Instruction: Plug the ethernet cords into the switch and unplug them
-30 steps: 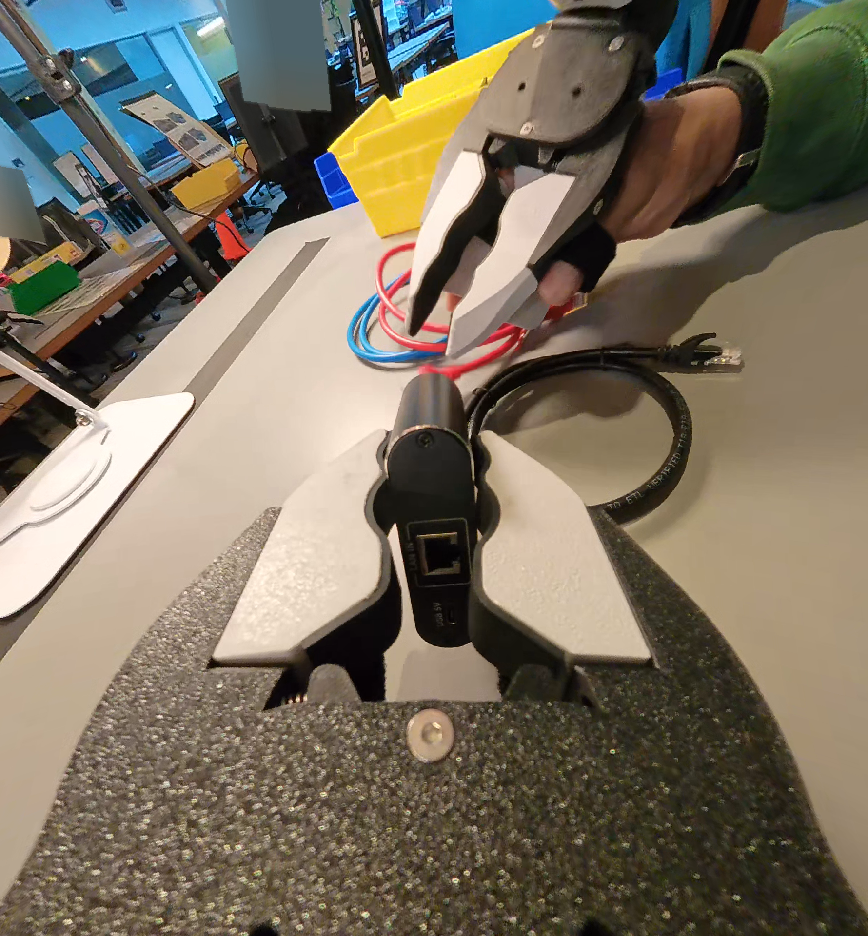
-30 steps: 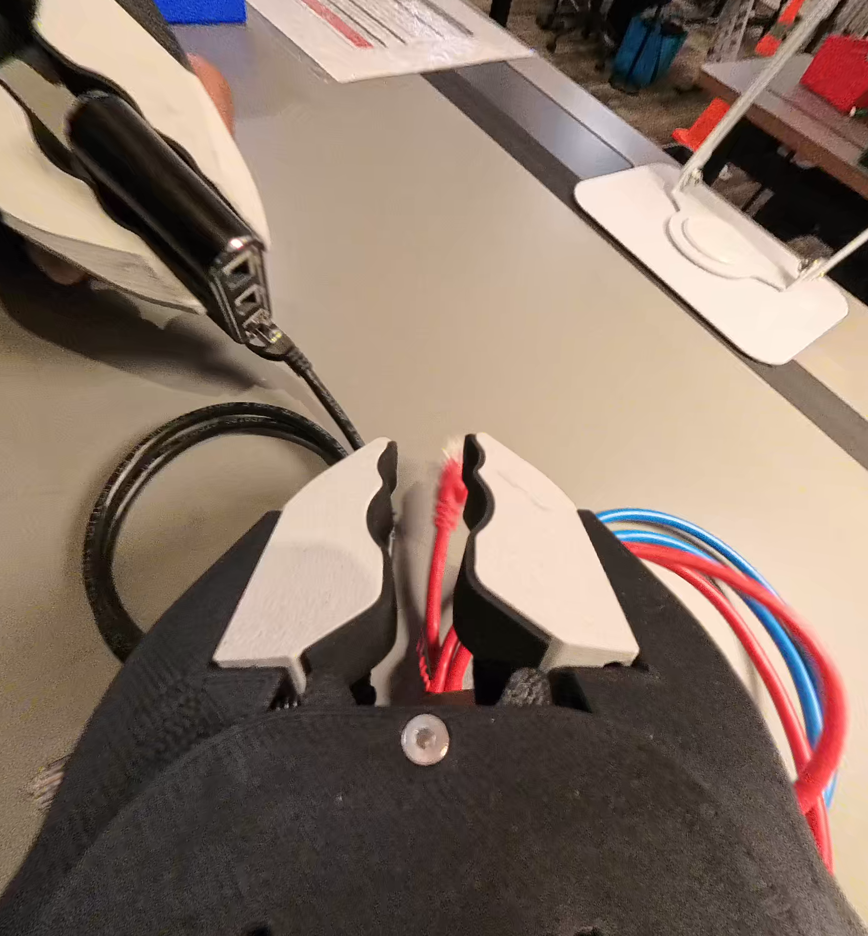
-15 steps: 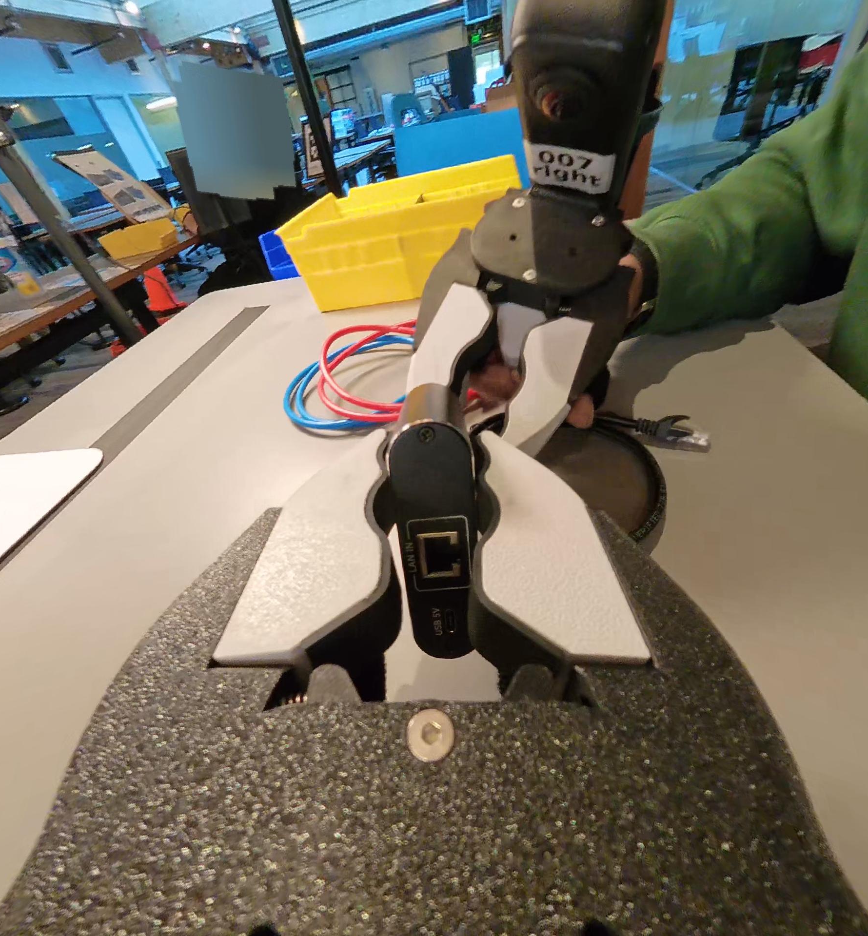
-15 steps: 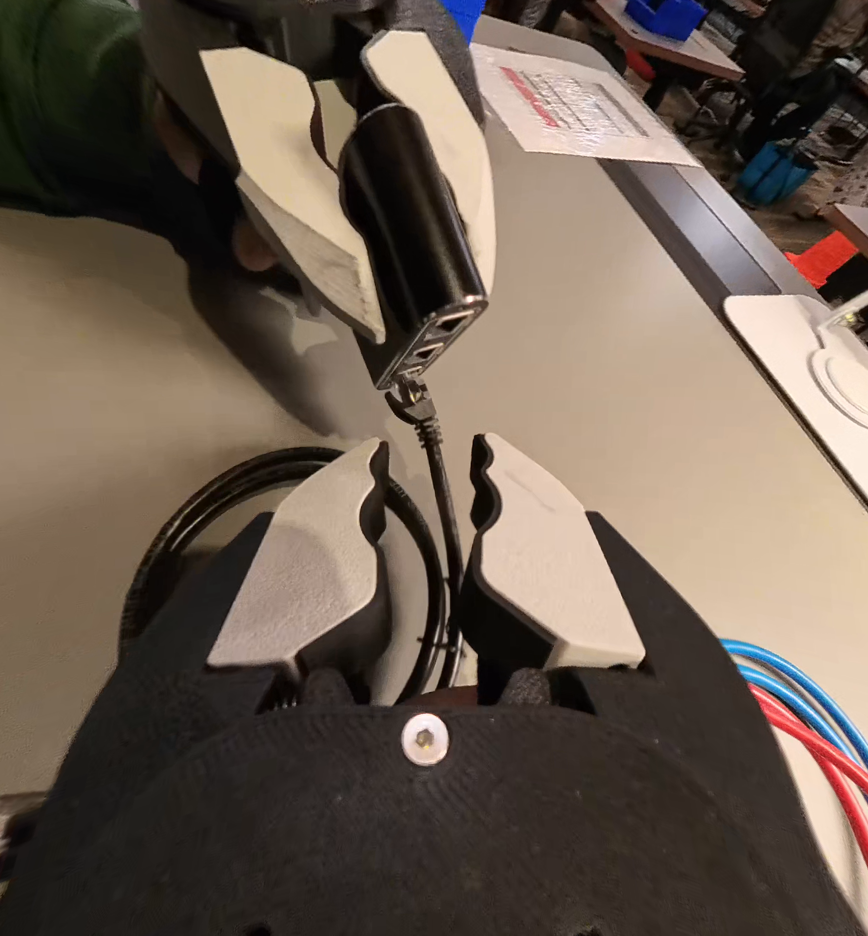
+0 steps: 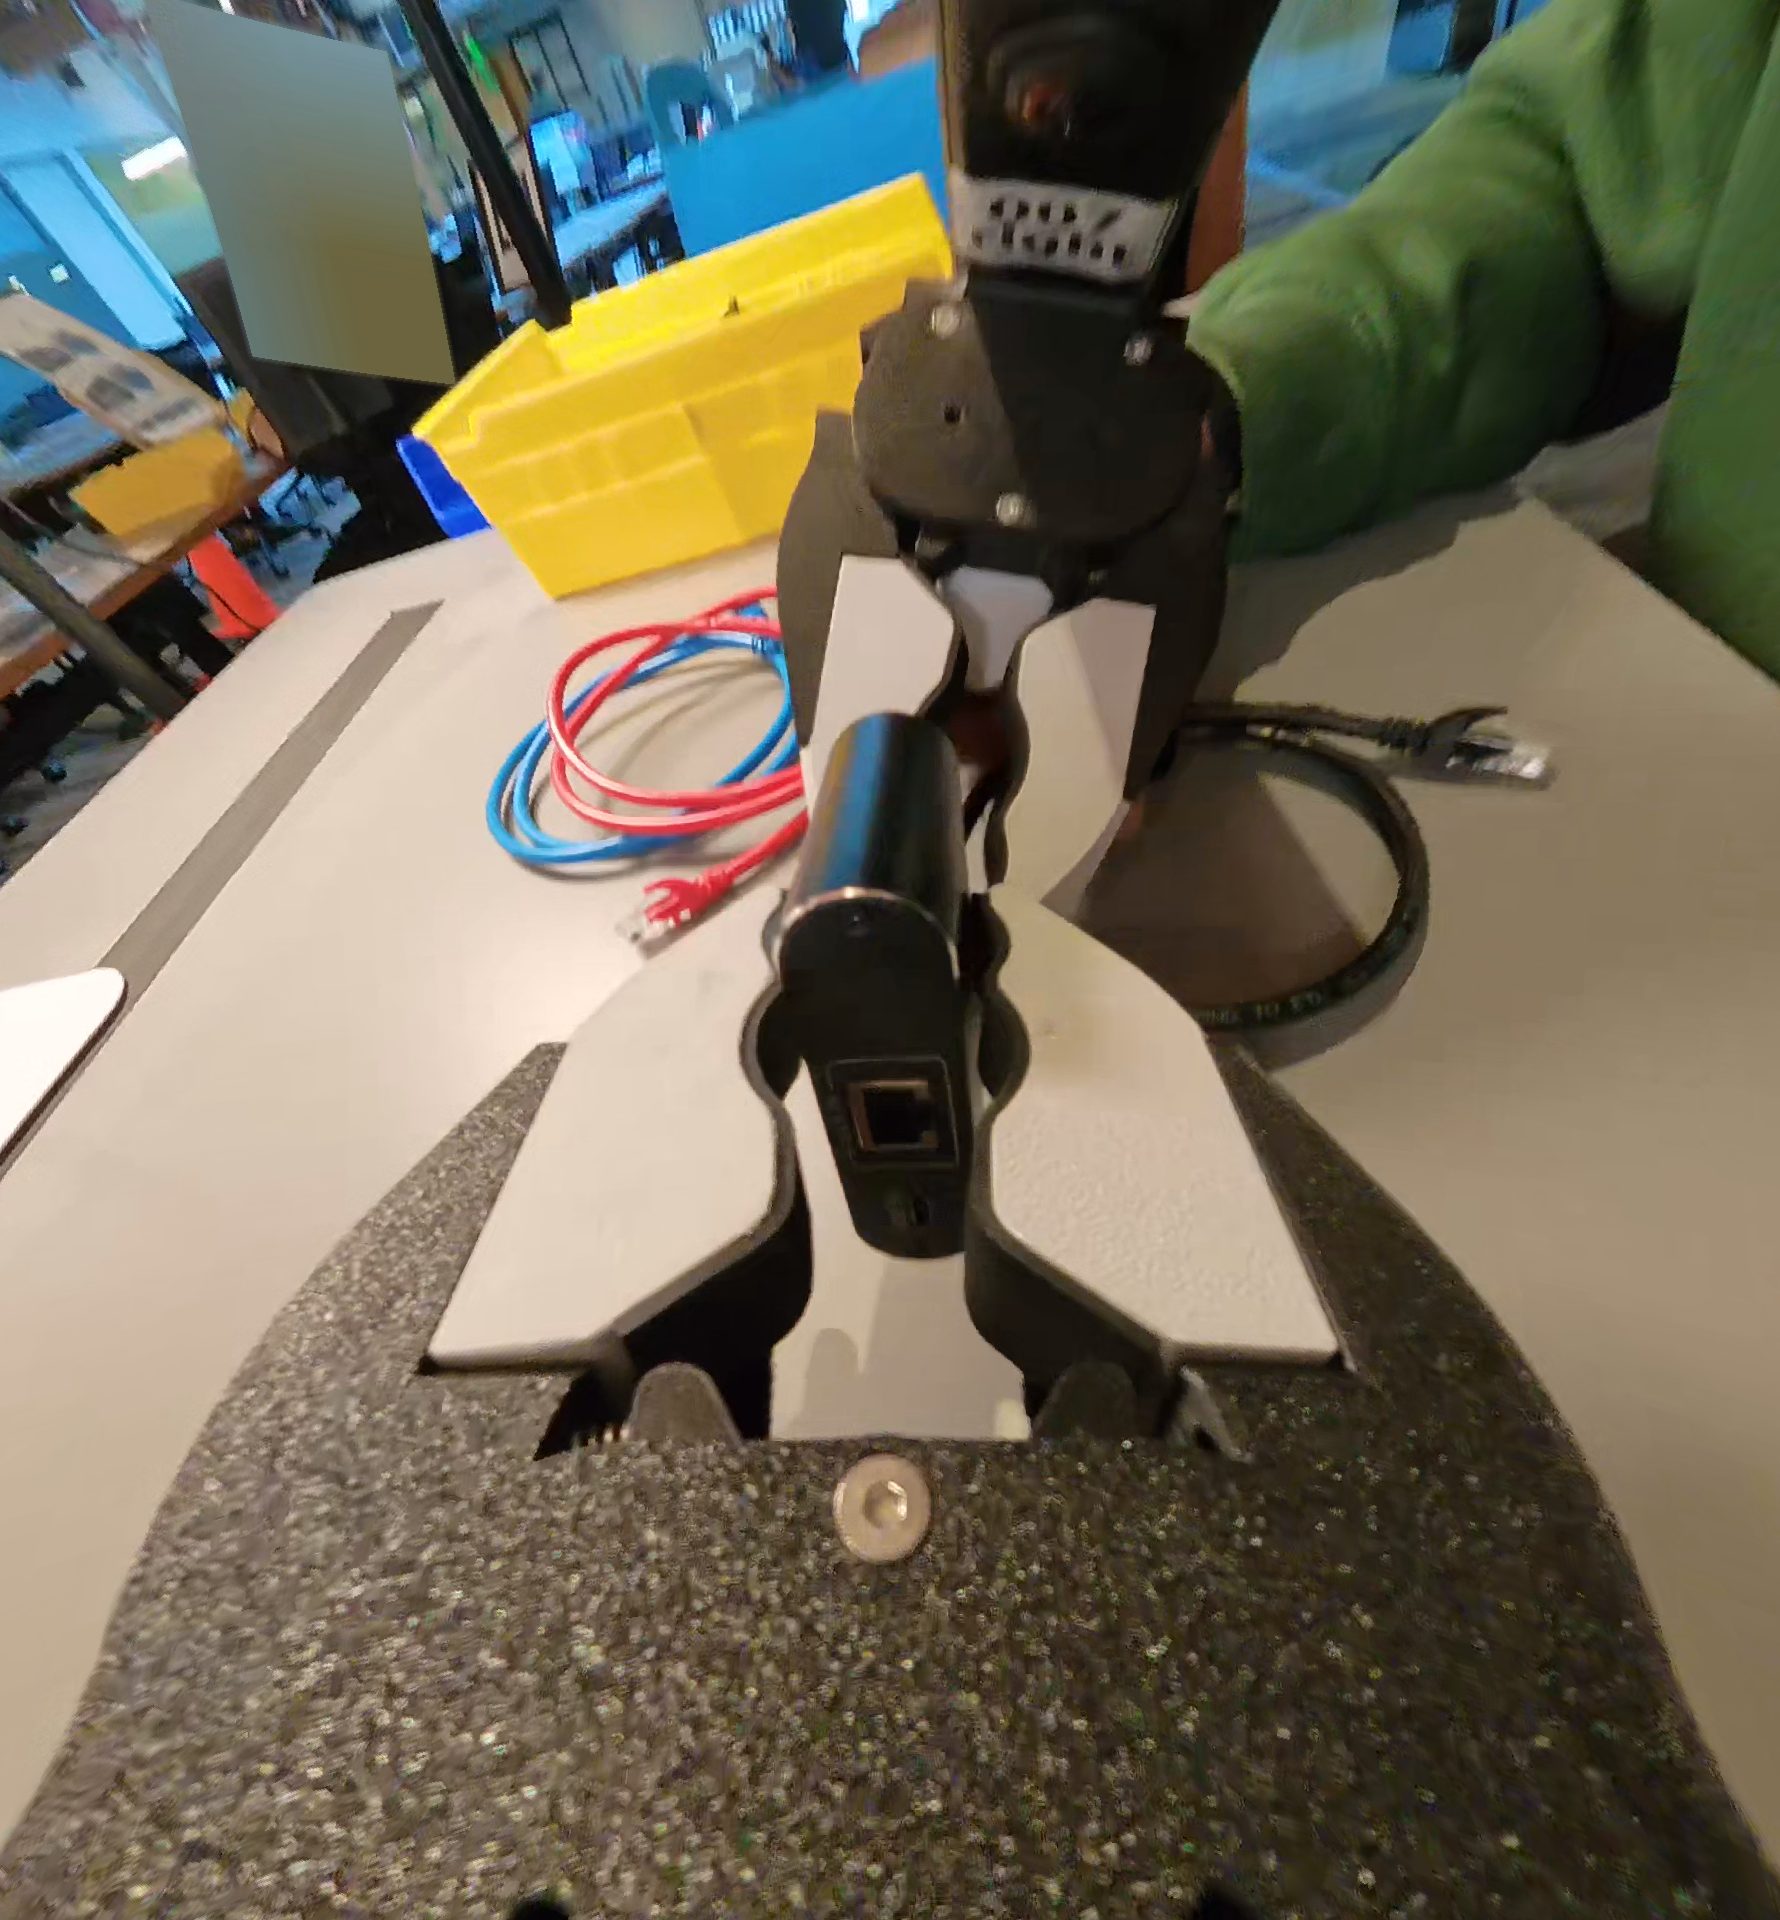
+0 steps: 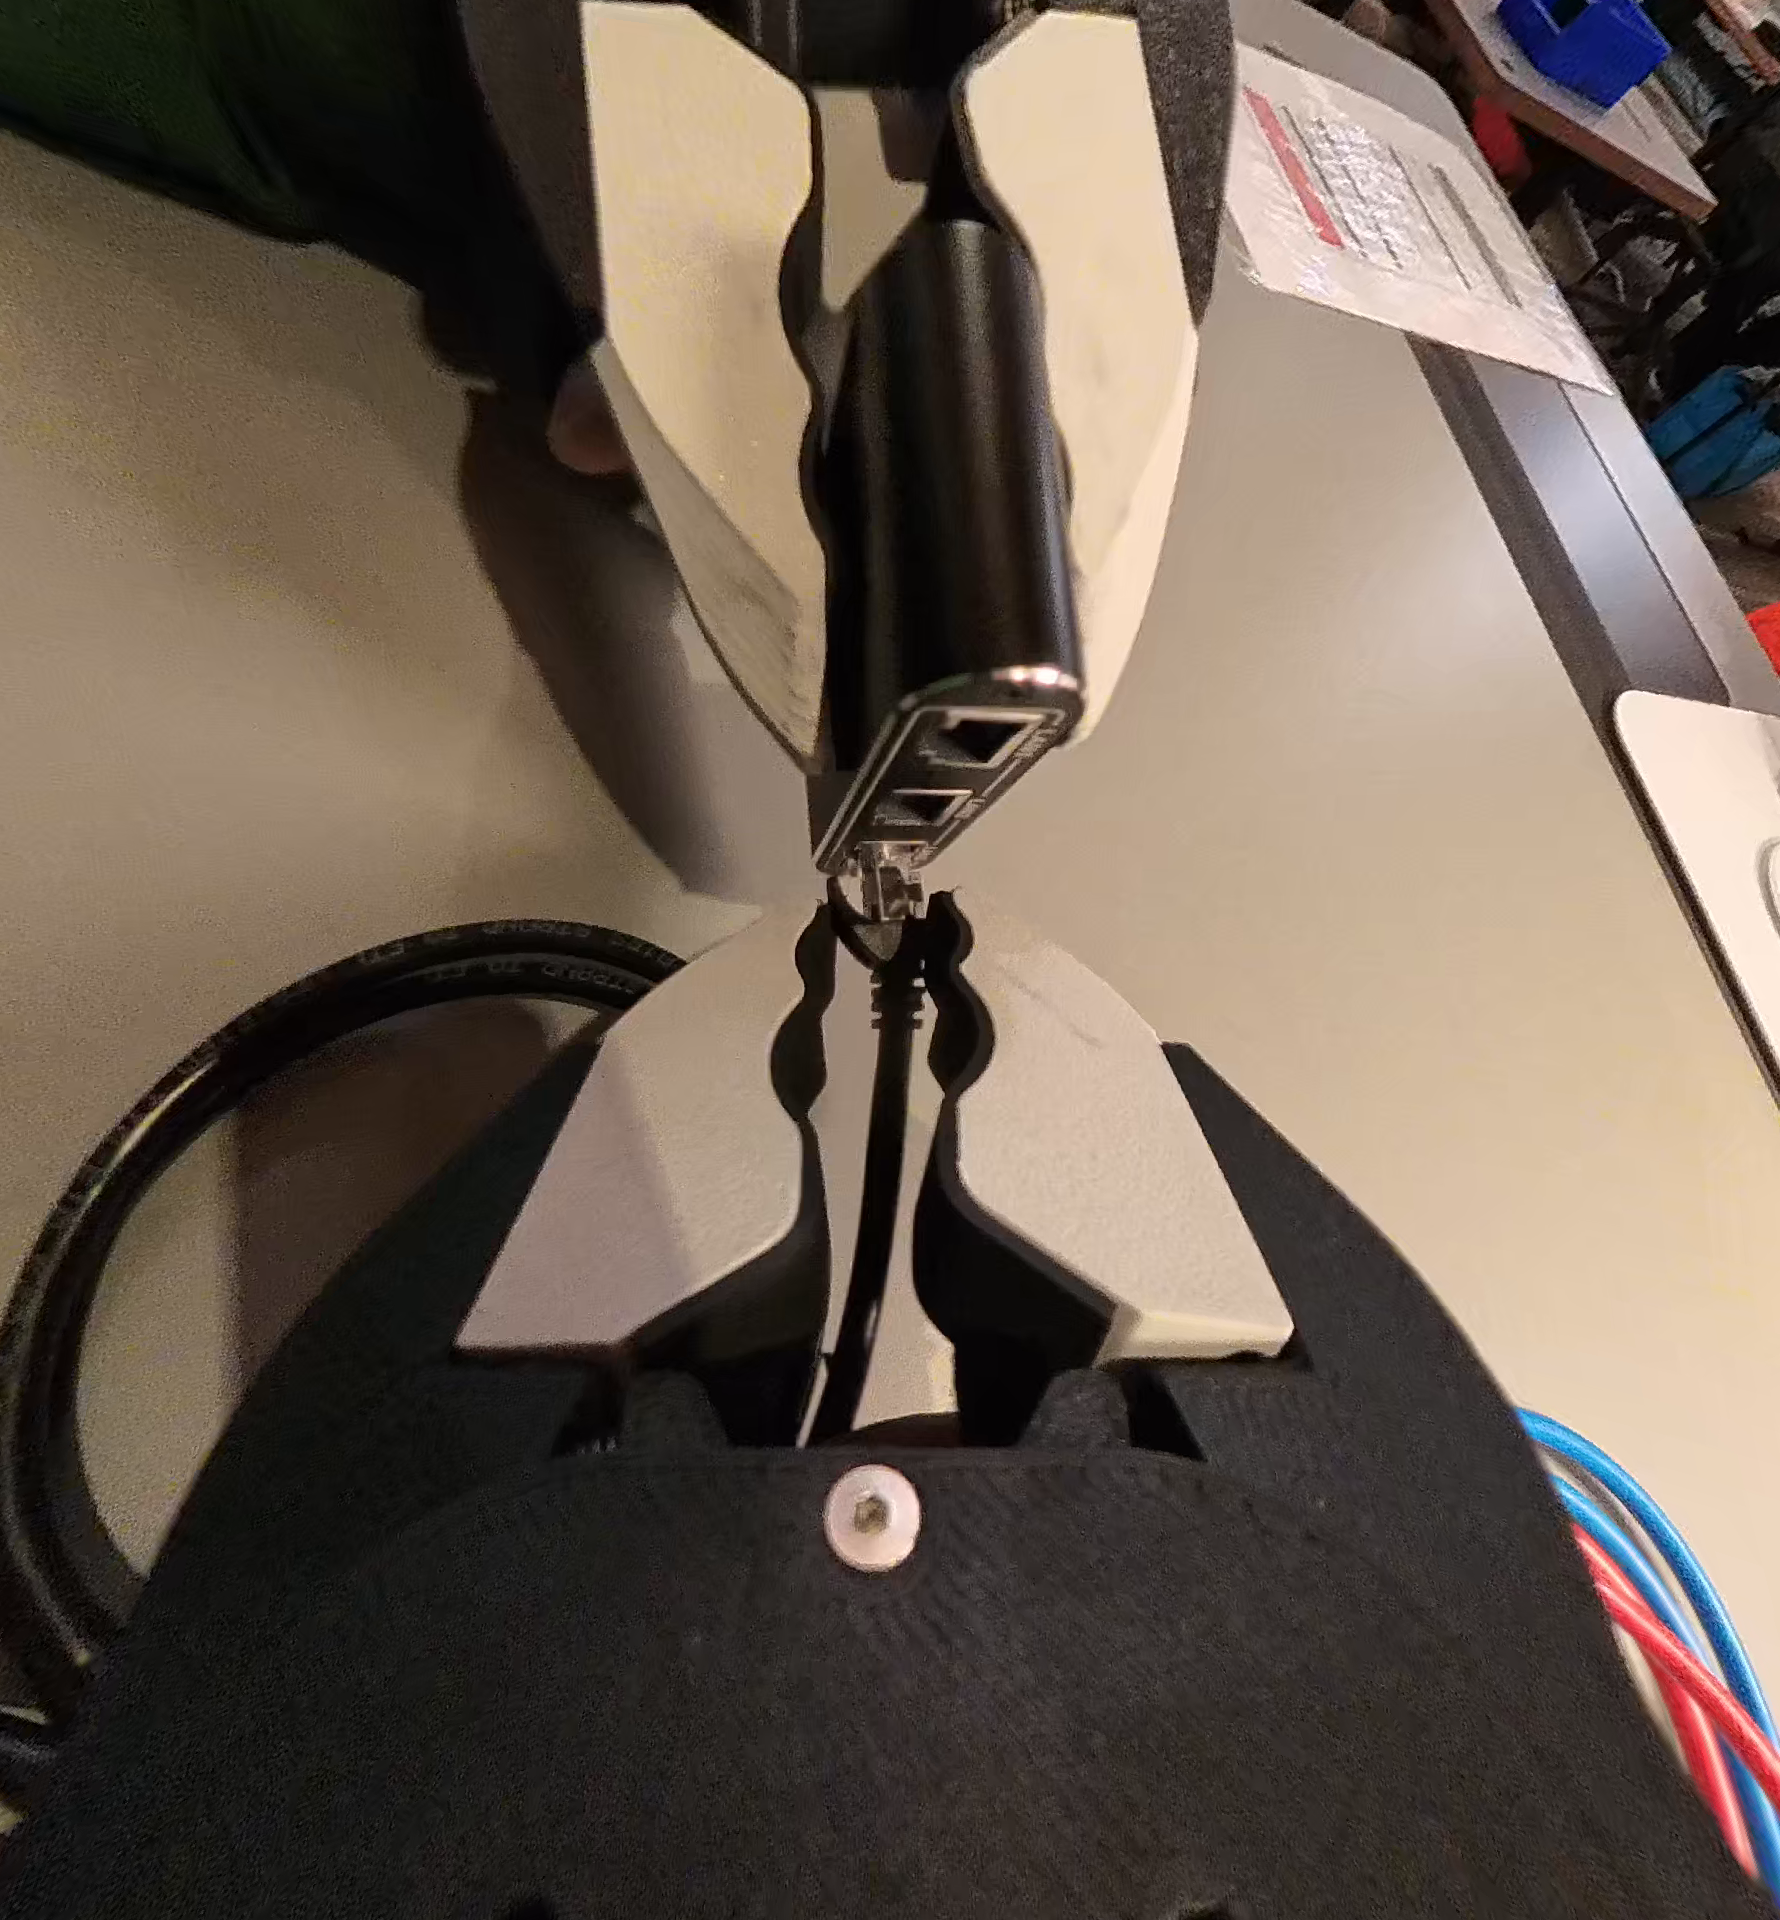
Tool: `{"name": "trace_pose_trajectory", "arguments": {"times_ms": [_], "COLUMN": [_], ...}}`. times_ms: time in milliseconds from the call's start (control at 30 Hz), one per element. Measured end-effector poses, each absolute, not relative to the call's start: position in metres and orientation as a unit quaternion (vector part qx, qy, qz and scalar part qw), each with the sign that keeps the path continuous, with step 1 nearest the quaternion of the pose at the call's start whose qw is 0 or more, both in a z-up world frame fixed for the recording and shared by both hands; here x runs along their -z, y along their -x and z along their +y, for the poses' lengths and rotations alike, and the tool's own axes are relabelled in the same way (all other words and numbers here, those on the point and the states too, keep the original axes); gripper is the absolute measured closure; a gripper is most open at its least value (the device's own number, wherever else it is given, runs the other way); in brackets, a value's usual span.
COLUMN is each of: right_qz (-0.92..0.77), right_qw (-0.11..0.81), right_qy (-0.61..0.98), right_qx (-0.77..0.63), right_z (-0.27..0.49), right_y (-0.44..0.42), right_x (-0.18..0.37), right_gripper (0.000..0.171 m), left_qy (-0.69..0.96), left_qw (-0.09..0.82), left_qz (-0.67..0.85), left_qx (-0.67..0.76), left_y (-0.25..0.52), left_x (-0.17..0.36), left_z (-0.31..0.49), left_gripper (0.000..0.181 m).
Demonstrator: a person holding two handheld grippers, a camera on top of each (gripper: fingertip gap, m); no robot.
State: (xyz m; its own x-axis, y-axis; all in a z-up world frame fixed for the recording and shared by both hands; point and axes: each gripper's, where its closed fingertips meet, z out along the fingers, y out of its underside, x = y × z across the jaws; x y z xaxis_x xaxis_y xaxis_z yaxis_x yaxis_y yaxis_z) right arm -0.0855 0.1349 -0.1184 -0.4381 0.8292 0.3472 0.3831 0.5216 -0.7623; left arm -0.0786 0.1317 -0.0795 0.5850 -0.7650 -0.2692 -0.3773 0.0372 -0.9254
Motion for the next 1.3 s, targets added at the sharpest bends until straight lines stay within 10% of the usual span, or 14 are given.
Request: {"name": "trace_pose_trajectory", "arguments": {"times_ms": [1300], "right_qz": [-0.710], "right_qw": [0.422], "right_qy": [0.475], "right_qx": [-0.302], "right_z": [0.158], "right_y": [0.093], "right_x": [0.100], "right_gripper": [0.155], "left_qy": [0.673], "left_qw": [0.595], "left_qz": [0.438], "left_qx": [-0.011], "left_y": [0.087], "left_x": [0.093], "left_z": [0.154], "left_gripper": [0.154]}}
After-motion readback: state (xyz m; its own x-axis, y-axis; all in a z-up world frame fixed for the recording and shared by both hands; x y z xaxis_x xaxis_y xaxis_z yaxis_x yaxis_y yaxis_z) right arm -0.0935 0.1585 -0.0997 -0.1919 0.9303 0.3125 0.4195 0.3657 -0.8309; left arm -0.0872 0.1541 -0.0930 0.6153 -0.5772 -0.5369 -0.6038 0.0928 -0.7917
